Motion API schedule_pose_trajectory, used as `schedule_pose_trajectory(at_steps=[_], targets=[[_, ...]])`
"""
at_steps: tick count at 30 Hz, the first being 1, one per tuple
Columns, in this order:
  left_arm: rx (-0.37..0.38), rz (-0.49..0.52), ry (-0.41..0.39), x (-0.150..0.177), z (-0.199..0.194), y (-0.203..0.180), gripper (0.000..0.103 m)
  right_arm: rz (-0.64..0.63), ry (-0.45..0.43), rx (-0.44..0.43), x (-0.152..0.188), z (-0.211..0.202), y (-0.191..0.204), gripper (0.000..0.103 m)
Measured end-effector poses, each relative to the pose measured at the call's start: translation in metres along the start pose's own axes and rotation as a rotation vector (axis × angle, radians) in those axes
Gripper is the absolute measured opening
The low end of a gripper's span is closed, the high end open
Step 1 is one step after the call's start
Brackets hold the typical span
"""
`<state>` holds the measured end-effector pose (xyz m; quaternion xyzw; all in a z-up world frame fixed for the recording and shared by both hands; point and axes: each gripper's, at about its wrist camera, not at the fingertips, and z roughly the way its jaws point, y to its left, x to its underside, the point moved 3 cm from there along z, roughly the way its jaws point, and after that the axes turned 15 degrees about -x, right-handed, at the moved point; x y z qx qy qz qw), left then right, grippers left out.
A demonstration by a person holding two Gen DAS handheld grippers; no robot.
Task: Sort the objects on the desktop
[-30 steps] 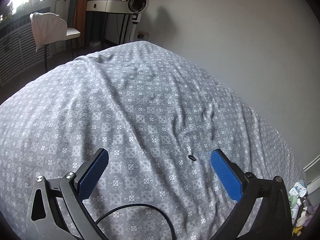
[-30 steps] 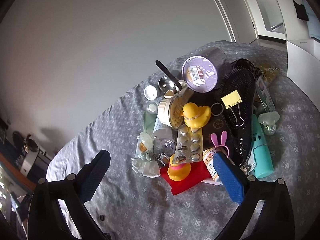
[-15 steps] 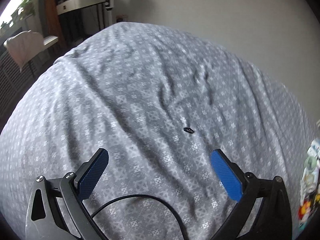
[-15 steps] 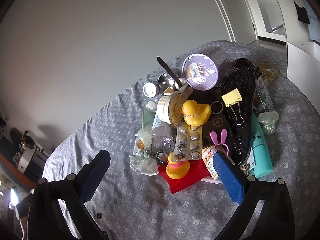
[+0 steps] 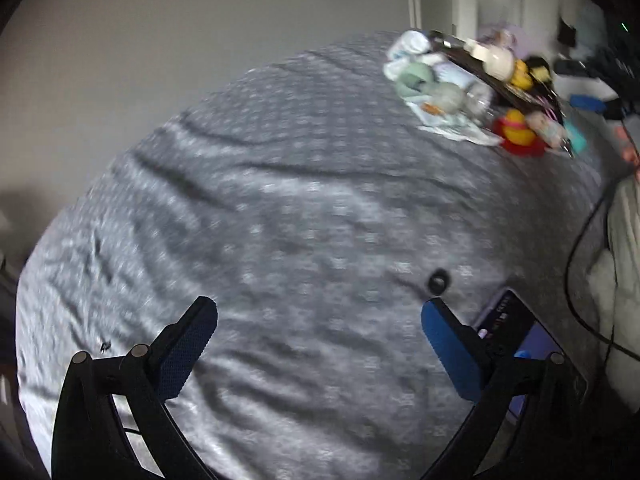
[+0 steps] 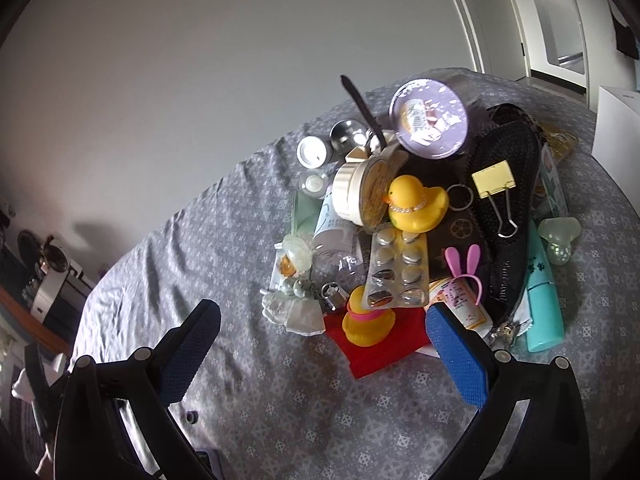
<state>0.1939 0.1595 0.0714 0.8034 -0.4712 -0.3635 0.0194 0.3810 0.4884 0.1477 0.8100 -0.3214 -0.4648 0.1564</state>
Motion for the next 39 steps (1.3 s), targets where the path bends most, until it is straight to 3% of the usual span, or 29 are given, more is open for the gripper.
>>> schedule_pose_trajectory(at_steps=[4,8,12,14,15,18,20,22,24,32,39], targets=[[0.166,-0.021,0.068,-0.012,0.009,-0.045,0.103,-0.004,-0.001,-0.006,0.001,-0.001,0.001,0.103],[0.164,-0.030,0.134,-0.016,0.027,-0.069,0.103,0.021,-0.016,-0.023,0.002,-0.005,-0.003,0.103],[0.120,-0.061,0.165,-0.013,0.042,-0.068,0.102,0.064,-0.028,-0.050,0.000,-0.007,-0.008,0.103],[0.109,-0.089,0.170,-0.010,0.045,-0.067,0.083,0.081,-0.029,-0.059,0.000,-0.007,-0.011,0.103],[0.100,-0.094,0.185,-0.008,0.048,-0.066,0.061,0.090,-0.029,-0.064,0.000,-0.008,-0.012,0.103],[0.099,-0.102,0.176,-0.006,0.047,-0.065,0.053,0.105,-0.029,-0.074,0.000,-0.007,-0.014,0.103],[0.094,-0.086,0.160,-0.004,0.043,-0.067,0.043,0.114,-0.027,-0.078,0.000,-0.007,-0.016,0.103],[0.090,-0.067,0.148,-0.003,0.039,-0.070,0.023,0.121,-0.024,-0.080,0.000,-0.006,-0.017,0.103],[0.076,-0.056,0.141,-0.002,0.038,-0.072,0.017,0.127,-0.019,-0.079,0.000,-0.006,-0.018,0.103],[0.049,-0.188,0.099,-0.007,0.027,-0.037,0.016,0.124,-0.016,-0.067,0.002,-0.007,-0.018,0.103],[-0.060,-0.374,-0.024,-0.026,-0.007,0.049,0.016,0.116,-0.013,-0.048,0.003,-0.007,-0.017,0.103]])
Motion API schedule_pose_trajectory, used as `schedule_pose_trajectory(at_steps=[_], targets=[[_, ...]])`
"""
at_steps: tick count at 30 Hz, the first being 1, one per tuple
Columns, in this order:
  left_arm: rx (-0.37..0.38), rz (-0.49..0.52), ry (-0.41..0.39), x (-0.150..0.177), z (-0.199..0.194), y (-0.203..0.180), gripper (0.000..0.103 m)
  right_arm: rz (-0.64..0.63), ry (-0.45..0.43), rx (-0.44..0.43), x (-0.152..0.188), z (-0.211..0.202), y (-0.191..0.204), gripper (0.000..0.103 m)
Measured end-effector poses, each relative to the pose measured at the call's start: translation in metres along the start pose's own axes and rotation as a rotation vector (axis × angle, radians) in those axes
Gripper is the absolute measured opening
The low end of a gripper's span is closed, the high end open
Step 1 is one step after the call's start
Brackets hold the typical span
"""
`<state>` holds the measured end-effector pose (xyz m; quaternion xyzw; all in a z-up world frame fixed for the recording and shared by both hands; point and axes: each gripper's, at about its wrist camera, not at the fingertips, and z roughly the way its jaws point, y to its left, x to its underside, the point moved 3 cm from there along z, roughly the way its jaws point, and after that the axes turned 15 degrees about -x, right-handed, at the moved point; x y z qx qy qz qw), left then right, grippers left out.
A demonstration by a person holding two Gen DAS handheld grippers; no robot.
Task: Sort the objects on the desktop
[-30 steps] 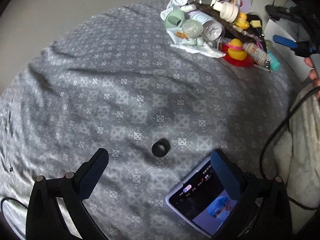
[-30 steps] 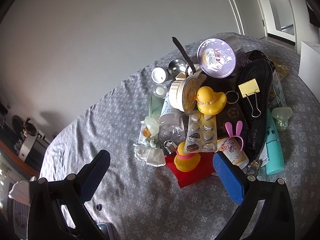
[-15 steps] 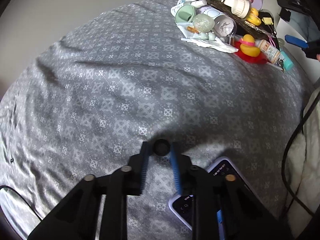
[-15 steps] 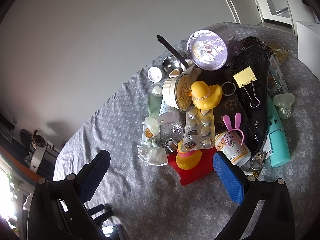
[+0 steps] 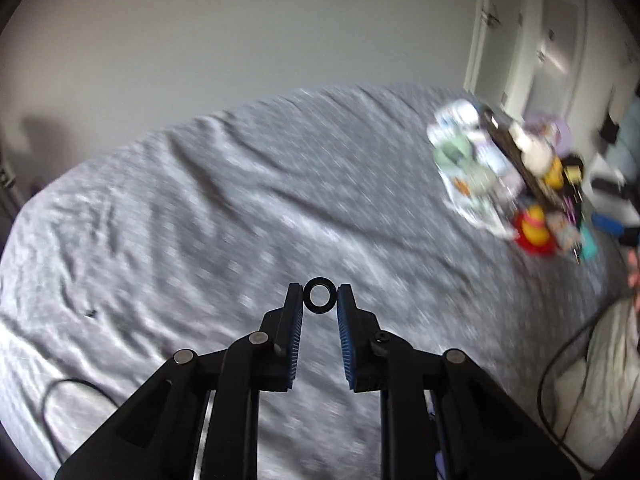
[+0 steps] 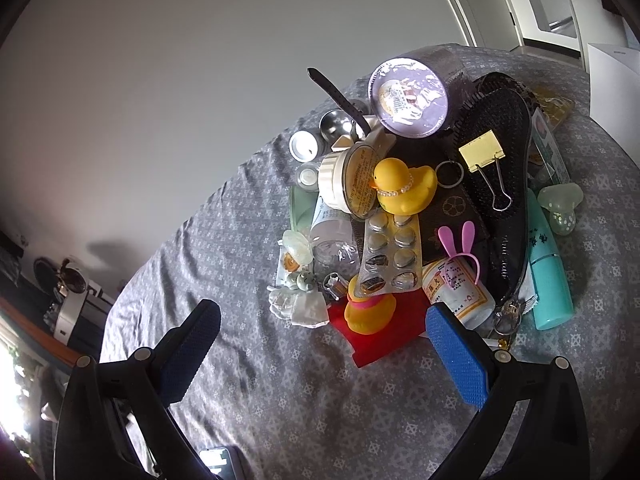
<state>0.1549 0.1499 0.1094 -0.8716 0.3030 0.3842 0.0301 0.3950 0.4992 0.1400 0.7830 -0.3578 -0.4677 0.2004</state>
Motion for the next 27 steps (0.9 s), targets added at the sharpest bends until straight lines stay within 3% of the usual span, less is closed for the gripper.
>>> schedule_pose_trajectory(at_steps=[5,11,17,21,27], targets=[[-0.132,-0.136,-0.038,-0.038,0.010,0.080,0.016,-0.013,0.019,0.020,0.001,0.005,0.002,0.103],[-0.306,-0.258,-0.030,-0.050,0.041,0.150,0.016,-0.009,0.024,0.030,0.001,0.008,0.001,0.103],[-0.427,-0.401,0.030,-0.017,0.076,0.206,0.016,-0.011,0.045,0.044,0.001,0.015,0.000,0.103],[-0.468,-0.440,0.132,0.021,0.101,0.230,0.017,-0.012,0.062,0.047,0.002,0.020,0.000,0.103],[-0.537,-0.589,0.108,0.029,0.092,0.265,0.017,-0.002,0.072,0.047,0.003,0.027,-0.001,0.103]])
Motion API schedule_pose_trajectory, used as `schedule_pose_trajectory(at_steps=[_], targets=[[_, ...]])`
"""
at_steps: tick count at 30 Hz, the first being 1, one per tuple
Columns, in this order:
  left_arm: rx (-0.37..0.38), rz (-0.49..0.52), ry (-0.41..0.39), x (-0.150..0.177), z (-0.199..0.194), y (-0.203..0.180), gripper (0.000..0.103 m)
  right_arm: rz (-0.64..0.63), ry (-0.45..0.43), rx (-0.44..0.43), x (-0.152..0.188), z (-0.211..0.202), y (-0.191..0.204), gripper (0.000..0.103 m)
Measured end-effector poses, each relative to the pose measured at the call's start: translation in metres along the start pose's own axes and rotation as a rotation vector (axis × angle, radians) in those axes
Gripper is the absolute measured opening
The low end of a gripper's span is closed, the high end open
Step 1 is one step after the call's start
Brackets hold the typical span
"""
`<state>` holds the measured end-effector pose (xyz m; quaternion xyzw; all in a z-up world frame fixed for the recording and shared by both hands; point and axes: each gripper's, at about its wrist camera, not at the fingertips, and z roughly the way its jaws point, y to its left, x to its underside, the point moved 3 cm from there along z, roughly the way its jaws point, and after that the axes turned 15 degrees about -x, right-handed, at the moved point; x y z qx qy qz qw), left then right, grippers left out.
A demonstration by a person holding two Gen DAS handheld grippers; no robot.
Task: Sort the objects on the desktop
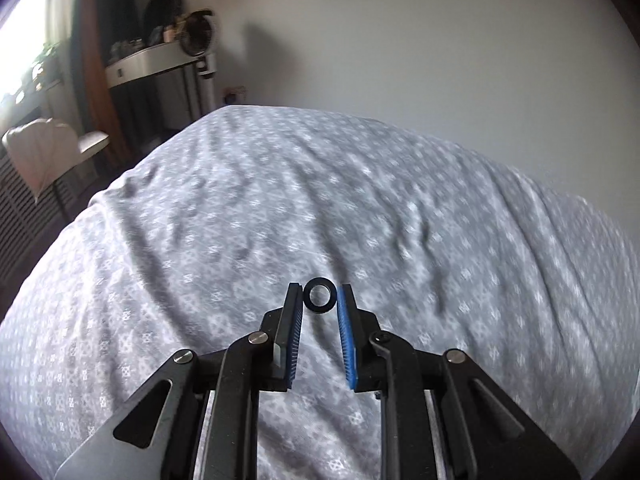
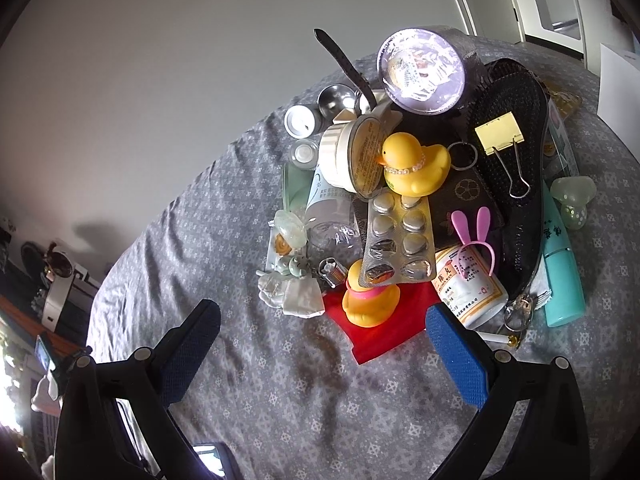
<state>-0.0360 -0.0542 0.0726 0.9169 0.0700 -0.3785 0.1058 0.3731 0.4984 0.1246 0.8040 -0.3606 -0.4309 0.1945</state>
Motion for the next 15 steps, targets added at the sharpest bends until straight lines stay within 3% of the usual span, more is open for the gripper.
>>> schedule_pose_trajectory(at_steps=[6,8,10,12,15], targets=[[-0.044,-0.036,0.064,0.006,0.017,0.008,0.017,0.007,-0.006,-0.008,0.000,0.000,0.000,0.103],[-0.066,-0.031,0.074,0.008,0.018,0.008,0.031,0.006,-0.007,-0.010,0.000,0.000,0.000,0.103],[-0.101,-0.027,0.063,0.009,0.016,0.009,0.092,0.007,-0.010,-0.013,0.000,0.000,0.000,0.103],[-0.129,-0.044,0.006,0.006,0.007,0.014,0.100,0.010,-0.013,-0.016,0.000,-0.001,0.000,0.103],[-0.125,-0.039,-0.040,0.004,-0.014,0.018,0.100,0.015,-0.018,-0.020,0.000,-0.002,0.000,0.103]])
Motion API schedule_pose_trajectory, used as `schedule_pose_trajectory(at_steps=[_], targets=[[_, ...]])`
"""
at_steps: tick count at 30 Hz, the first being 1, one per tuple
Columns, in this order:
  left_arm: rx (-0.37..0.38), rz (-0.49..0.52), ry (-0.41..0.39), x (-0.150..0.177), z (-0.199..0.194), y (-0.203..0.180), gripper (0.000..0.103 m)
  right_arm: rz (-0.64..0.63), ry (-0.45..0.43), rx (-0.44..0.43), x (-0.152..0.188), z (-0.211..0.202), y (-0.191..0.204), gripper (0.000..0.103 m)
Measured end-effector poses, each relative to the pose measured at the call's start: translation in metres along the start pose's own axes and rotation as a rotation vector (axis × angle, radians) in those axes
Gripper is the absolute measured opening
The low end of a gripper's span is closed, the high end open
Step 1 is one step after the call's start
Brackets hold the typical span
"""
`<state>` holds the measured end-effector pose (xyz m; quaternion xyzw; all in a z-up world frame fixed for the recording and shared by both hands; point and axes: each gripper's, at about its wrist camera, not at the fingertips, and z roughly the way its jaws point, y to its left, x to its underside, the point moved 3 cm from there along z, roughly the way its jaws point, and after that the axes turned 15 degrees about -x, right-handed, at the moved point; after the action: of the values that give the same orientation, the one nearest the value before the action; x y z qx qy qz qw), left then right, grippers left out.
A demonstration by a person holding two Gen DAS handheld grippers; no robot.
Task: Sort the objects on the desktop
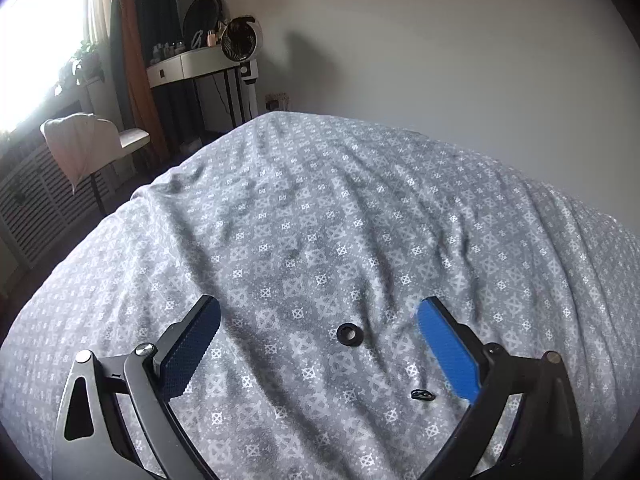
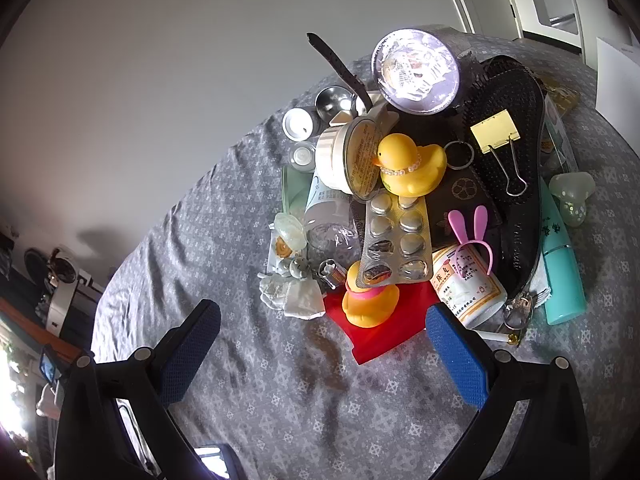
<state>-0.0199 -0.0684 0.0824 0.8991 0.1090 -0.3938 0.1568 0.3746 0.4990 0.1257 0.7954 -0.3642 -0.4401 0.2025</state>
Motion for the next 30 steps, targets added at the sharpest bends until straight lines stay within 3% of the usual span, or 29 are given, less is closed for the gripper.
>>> schedule_pose_trajectory(at_steps=[4,8,11,13,15,18,20,21,22,23,25,26,28,30], targets=[[0.067,0.068,-0.027,0.004,-0.036,-0.005,0.101,0.019,-0.002,-0.006,0.000,-0.002,-0.002,0.103],[0.247,0.206,-0.011,0.023,-0.088,-0.039,0.101,0.028,-0.022,-0.022,-0.001,-0.006,-0.002,0.103],[0.400,0.312,-0.045,0.045,-0.147,-0.083,0.102,0.028,-0.053,0.005,-0.001,-0.015,-0.002,0.103],[0.500,0.414,-0.062,0.065,-0.186,-0.120,0.102,-0.023,-0.137,0.076,-0.004,-0.035,0.007,0.103],[0.562,0.480,-0.140,0.085,-0.233,-0.145,0.102,-0.178,-0.343,0.134,-0.001,-0.078,0.036,0.103],[0.691,0.433,-0.318,0.105,-0.304,-0.151,0.103,-0.292,-0.593,0.190,0.016,-0.121,0.058,0.103],[0.772,0.474,-0.356,0.119,-0.336,-0.174,0.103,-0.245,-0.583,0.256,0.022,-0.119,0.052,0.103],[0.732,0.544,-0.344,0.128,-0.344,-0.192,0.103,-0.197,-0.541,0.252,0.020,-0.115,0.046,0.103],[0.646,0.593,-0.356,0.131,-0.349,-0.207,0.103,-0.179,-0.537,0.217,0.019,-0.116,0.044,0.103],[0.549,0.616,-0.411,0.134,-0.356,-0.217,0.103,-0.177,-0.559,0.187,0.018,-0.120,0.045,0.103],[0.489,0.553,-0.520,0.132,-0.377,-0.213,0.103,-0.225,-0.620,0.229,0.020,-0.133,0.051,0.103],[0.528,0.492,-0.535,0.127,-0.387,-0.202,0.103,-0.261,-0.647,0.260,0.023,-0.134,0.058,0.103],[0.665,0.347,-0.501,0.120,-0.394,-0.179,0.103,-0.305,-0.684,0.326,0.030,-0.135,0.064,0.103],[0.713,0.245,-0.369,0.118,-0.380,-0.182,0.103,-0.285,-0.623,0.271,0.022,-0.130,0.057,0.103]])
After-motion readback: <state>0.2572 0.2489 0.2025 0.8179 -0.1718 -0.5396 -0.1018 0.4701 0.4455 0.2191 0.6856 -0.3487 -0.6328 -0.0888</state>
